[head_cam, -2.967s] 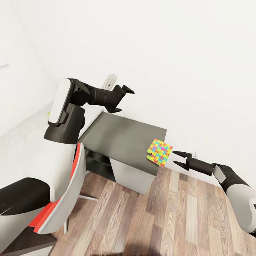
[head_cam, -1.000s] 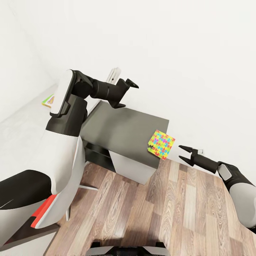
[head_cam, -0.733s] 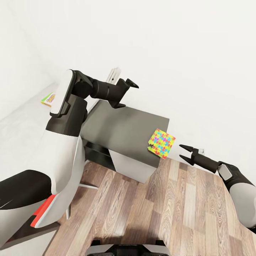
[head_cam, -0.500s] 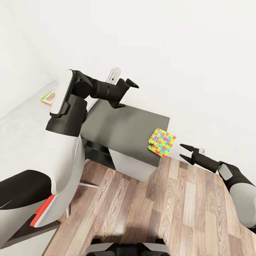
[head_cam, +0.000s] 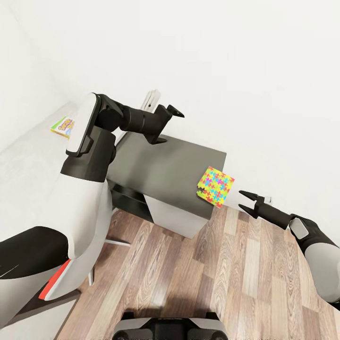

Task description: Put all the toys in the child's room - the three board games (two on the bed and one on the table), the two jigsaw puzzles on the table, and the tennis ball on the table - inside the toy box on the table in the child's room.

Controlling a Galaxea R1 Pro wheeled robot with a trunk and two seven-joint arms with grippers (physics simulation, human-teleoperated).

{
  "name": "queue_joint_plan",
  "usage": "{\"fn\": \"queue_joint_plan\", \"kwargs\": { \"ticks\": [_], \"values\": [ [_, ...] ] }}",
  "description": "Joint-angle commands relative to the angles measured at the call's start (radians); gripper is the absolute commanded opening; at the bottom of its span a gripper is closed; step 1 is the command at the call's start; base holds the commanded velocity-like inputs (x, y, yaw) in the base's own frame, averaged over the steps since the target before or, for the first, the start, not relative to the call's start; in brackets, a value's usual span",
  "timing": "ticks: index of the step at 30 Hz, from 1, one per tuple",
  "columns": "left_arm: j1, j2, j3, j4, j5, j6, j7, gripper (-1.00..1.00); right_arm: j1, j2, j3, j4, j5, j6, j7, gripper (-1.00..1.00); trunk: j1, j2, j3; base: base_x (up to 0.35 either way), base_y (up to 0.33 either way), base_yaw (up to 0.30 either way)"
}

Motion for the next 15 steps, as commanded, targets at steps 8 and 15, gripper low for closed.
{"fn": "queue_joint_plan", "kwargs": {
  "ticks": [8,15],
  "values": [
    [0.0,0.0,0.001,-0.002,0.005,0.003,0.008,1.0,-0.001,-0.001,-0.003,-0.005,-0.002,0.005,0.003,1.0,0.0,-0.002,-0.014,0.0,0.0,0.0],
    [0.001,-0.001,0.001,-0.003,0.005,0.002,0.007,1.0,-0.001,-0.002,-0.003,-0.008,-0.002,0.005,0.004,1.0,0.0,-0.002,-0.026,0.0,0.0,0.0]
  ]
}}
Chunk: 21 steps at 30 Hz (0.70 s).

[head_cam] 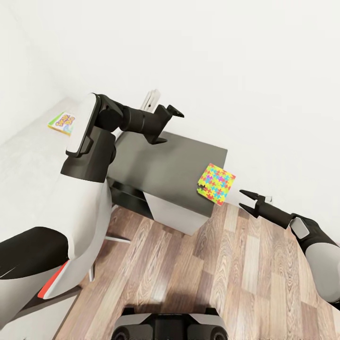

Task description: Put all the toys in the child's room - the three board games (two on the bed and one on the table), the two jigsaw puzzles on the table, and the tennis ball on the table - inside the toy box on the table in the child's room.

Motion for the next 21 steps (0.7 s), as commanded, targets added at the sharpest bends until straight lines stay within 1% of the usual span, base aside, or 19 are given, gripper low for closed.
{"fn": "queue_joint_plan", "kwargs": {
  "ticks": [1,21],
  "values": [
    [-0.001,0.0,0.001,0.0,0.006,0.003,0.008,1.0,-0.001,0.0,-0.003,0.0,-0.001,0.005,0.002,1.0,0.0,-0.002,-0.003,0.0,0.0,0.0],
    [0.0,-0.001,0.0,0.0,0.007,0.002,0.002,1.0,-0.001,-0.001,-0.003,-0.003,-0.001,0.006,0.003,1.0,0.0,-0.002,-0.035,0.0,0.0,0.0]
  ]
}}
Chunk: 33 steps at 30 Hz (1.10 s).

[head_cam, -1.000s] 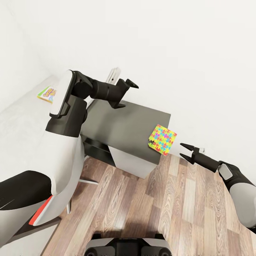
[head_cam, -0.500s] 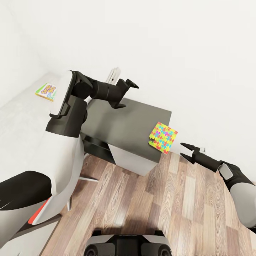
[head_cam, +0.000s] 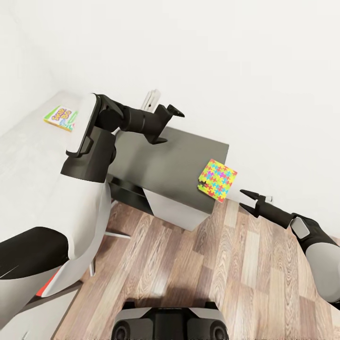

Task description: Put all the toys in the child's room - the three board games (two on the bed and one on the table), the two jigsaw puzzles on the table, and the tennis ball on the table - inside the toy box on the table in the child's room.

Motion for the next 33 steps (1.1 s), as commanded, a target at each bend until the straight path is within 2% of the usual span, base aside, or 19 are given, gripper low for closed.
{"fn": "queue_joint_plan", "kwargs": {
  "ticks": [1,14,24,33],
  "values": [
    [-0.001,0.0,0.001,0.0,0.006,0.003,0.007,1.0,-0.001,0.0,-0.003,-0.002,-0.001,0.005,0.002,1.0,0.0,-0.002,-0.003,0.0,0.0,0.0],
    [-0.001,0.0,-0.002,-0.001,0.001,0.004,0.005,1.0,0.002,0.006,-0.003,-0.024,-0.001,0.005,0.003,1.0,0.0,-0.002,-0.016,0.069,0.0,0.0],
    [-0.001,0.0,-0.033,-0.001,-0.003,0.002,0.0,1.0,0.005,0.006,-0.004,-0.035,-0.001,0.004,0.033,1.0,0.0,-0.002,-0.018,0.153,0.0,0.0],
    [-0.001,0.0,-0.041,0.0,-0.003,0.0,-0.001,1.0,0.006,0.006,-0.003,-0.037,0.0,0.003,0.047,1.0,0.0,-0.002,-0.019,0.044,0.0,0.0]
  ]
}}
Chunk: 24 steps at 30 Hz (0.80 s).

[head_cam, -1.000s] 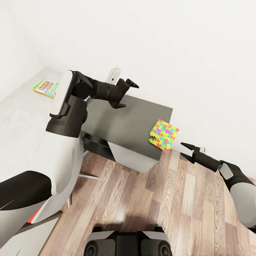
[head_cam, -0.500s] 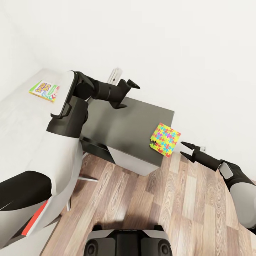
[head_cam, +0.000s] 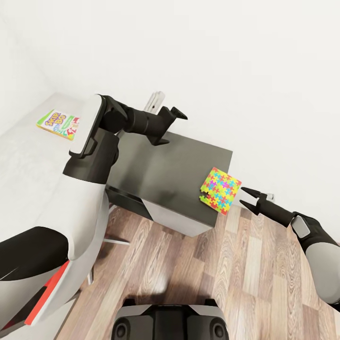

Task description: Put all the toys in the child's room - the three board games (two on the bed and one on the table), the two jigsaw puzzles on the table, and the tennis ball on the table - inside the toy box on the table in the child's room.

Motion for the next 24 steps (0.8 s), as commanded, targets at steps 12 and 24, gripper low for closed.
{"fn": "queue_joint_plan", "kwargs": {
  "ticks": [12,24],
  "values": [
    [-0.001,0.0,-0.001,0.0,0.009,0.002,0.008,1.0,0.0,-0.002,-0.003,0.0,0.0,0.005,0.008,1.0,0.001,-0.002,-0.001,0.011,0.0,0.0],
    [-0.001,0.0,-0.002,0.0,0.011,0.002,0.008,1.0,0.0,-0.005,-0.004,0.0,0.001,0.005,0.004,1.0,0.001,-0.002,-0.001,0.002,0.0,0.0]
  ]
}}
